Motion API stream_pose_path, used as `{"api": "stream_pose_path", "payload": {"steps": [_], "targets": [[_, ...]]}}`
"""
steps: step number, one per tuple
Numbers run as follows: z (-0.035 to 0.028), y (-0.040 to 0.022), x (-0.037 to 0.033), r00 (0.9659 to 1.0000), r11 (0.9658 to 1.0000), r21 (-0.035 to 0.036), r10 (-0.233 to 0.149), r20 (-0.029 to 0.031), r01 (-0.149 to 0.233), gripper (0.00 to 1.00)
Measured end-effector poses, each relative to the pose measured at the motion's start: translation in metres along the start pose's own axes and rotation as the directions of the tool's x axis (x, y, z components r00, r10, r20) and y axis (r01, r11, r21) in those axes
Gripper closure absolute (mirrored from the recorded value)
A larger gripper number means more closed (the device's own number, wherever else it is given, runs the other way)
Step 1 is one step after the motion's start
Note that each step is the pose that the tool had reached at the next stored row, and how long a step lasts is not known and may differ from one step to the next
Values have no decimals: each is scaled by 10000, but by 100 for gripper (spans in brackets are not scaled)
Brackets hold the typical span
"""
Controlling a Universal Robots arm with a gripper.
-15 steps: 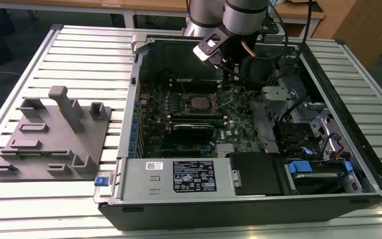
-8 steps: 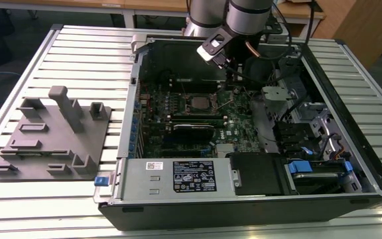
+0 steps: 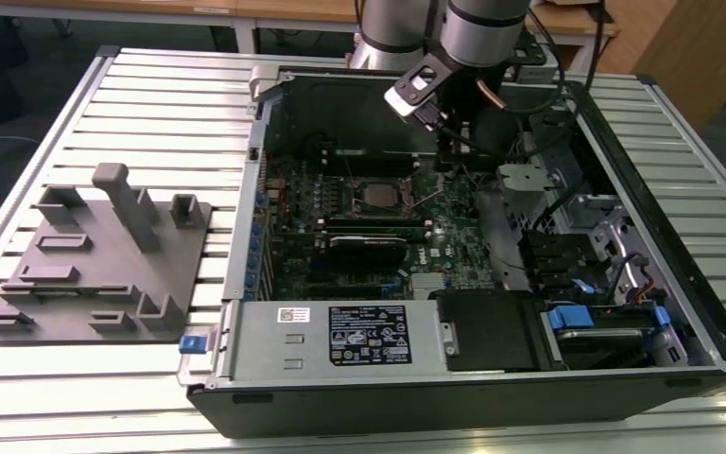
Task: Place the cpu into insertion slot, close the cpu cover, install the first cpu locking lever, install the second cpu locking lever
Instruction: 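Close the cpu cover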
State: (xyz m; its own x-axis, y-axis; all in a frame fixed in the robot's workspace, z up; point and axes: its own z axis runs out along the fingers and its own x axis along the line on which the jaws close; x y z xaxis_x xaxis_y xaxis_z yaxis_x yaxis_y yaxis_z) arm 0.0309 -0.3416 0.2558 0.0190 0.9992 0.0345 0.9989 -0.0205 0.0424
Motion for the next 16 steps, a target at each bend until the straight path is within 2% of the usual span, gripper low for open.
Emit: {"api": "stream_pose_path", "payload": {"steps": [10,16], "targets": [[6,145,3,10000,10000,2,-1,0,1,89],[15,175,3,10000,10000,2,-1,0,1,89]]}}
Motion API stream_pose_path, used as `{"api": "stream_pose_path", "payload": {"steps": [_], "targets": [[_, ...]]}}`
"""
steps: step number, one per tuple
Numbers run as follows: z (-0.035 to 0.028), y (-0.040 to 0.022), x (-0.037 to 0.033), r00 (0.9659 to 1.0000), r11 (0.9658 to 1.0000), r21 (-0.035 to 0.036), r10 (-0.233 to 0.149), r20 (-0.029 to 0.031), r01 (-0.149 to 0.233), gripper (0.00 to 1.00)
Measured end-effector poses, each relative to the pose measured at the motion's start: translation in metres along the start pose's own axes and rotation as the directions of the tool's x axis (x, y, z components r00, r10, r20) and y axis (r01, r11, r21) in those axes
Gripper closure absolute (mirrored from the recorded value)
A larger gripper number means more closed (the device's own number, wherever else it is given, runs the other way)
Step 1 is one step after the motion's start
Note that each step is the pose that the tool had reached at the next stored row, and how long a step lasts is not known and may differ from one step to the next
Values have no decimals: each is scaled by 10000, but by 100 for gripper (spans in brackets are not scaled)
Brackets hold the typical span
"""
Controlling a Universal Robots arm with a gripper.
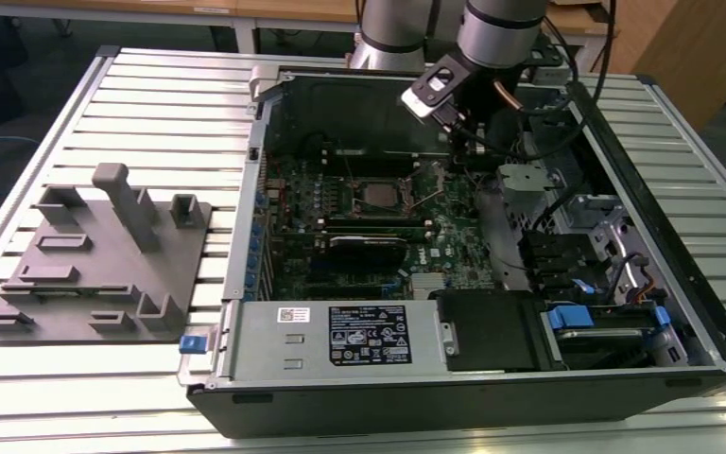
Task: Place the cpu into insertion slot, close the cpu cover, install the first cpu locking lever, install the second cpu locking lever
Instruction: 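Close the cpu cover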
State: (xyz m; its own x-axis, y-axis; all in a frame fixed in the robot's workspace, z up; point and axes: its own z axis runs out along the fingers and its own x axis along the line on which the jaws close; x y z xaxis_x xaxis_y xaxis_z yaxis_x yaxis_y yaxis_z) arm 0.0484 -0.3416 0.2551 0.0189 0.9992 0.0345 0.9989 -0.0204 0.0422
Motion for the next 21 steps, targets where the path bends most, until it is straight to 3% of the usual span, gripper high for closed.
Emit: {"api": "stream_pose_path", "payload": {"steps": [6,15,18,21], "targets": [[63,10,-2,10000,10000,0,0,1,0,89],[72,9,-2,10000,10000,0,-1,2,1,89],[73,-27,-2,10000,10000,-1,0,0,0,89],[71,-108,-4,10000,10000,-7,-2,2,2,89]]}}
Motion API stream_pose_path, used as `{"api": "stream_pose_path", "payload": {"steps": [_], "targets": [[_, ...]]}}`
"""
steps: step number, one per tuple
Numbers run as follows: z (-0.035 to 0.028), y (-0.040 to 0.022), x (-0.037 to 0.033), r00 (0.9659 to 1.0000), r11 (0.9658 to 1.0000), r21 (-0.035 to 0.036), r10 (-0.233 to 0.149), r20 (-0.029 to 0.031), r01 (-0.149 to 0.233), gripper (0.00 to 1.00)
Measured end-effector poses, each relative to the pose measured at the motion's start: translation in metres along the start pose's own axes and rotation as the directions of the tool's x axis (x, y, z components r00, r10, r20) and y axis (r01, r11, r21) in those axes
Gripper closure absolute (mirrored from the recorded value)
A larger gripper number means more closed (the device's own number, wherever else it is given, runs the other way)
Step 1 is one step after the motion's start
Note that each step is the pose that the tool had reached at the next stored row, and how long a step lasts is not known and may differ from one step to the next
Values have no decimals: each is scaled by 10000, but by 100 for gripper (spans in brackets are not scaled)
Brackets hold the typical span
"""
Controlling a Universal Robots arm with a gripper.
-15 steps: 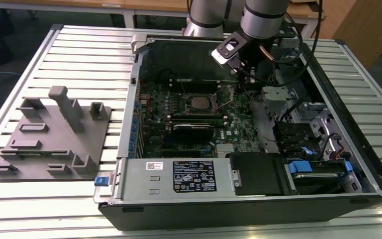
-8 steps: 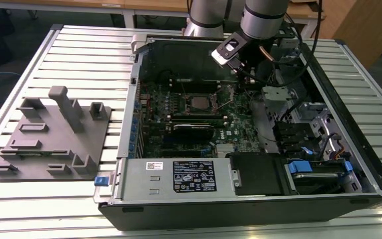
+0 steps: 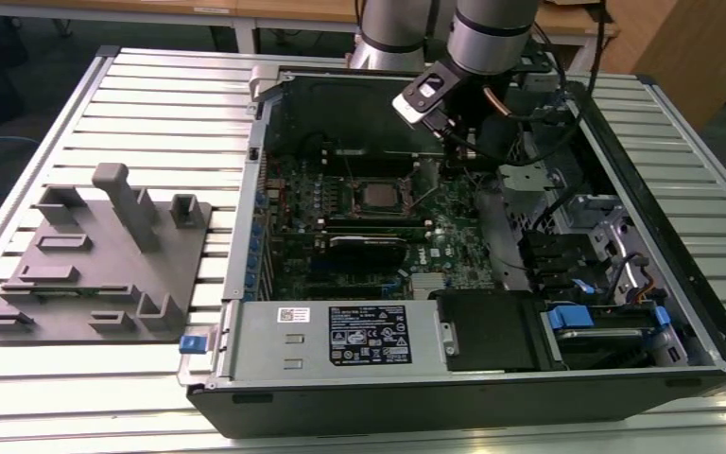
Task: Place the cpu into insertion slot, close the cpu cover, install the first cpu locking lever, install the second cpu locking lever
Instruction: 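Close the cpu cover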
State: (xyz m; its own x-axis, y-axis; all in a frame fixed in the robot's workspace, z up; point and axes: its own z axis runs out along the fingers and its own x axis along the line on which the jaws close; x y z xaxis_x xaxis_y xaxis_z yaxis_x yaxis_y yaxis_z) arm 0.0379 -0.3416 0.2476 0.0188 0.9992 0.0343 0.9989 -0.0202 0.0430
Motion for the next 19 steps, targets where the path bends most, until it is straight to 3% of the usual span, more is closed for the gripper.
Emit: {"api": "stream_pose_path", "payload": {"steps": [10,16,19], "targets": [[-7,-364,-7,10000,10000,-62,1,1,-1,89],[-6,-548,-11,10000,10000,-76,-1,-3,1,89],[-7,-604,-12,10000,10000,-77,-1,-2,1,89]]}}
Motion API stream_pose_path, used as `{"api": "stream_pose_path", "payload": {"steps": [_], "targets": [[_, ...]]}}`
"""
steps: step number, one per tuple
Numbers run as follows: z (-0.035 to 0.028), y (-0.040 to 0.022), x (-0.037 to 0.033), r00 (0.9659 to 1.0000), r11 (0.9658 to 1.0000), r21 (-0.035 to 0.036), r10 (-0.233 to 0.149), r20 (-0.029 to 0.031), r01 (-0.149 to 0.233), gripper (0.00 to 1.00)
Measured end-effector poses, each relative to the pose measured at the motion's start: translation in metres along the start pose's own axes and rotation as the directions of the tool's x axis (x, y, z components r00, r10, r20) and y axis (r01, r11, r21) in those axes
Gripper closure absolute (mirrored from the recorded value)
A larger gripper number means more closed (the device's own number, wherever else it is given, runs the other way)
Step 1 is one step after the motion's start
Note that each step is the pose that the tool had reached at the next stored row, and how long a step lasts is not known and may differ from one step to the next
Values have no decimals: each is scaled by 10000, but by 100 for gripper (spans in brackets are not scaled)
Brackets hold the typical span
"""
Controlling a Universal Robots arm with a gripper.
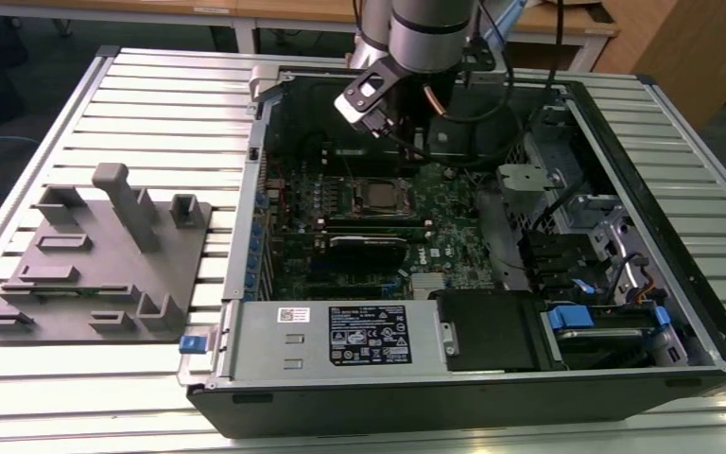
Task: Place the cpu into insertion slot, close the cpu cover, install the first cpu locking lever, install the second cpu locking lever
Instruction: 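Close the cpu cover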
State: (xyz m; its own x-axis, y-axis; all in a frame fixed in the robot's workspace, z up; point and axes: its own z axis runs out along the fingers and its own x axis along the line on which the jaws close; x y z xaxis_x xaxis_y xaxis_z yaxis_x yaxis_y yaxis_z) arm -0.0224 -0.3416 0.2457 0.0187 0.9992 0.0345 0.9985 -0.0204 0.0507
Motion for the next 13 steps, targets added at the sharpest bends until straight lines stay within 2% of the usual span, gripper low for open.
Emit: {"api": "stream_pose_path", "payload": {"steps": [13], "targets": [[-1,-199,-4,10000,10000,-1,1,-1,-1,89]]}}
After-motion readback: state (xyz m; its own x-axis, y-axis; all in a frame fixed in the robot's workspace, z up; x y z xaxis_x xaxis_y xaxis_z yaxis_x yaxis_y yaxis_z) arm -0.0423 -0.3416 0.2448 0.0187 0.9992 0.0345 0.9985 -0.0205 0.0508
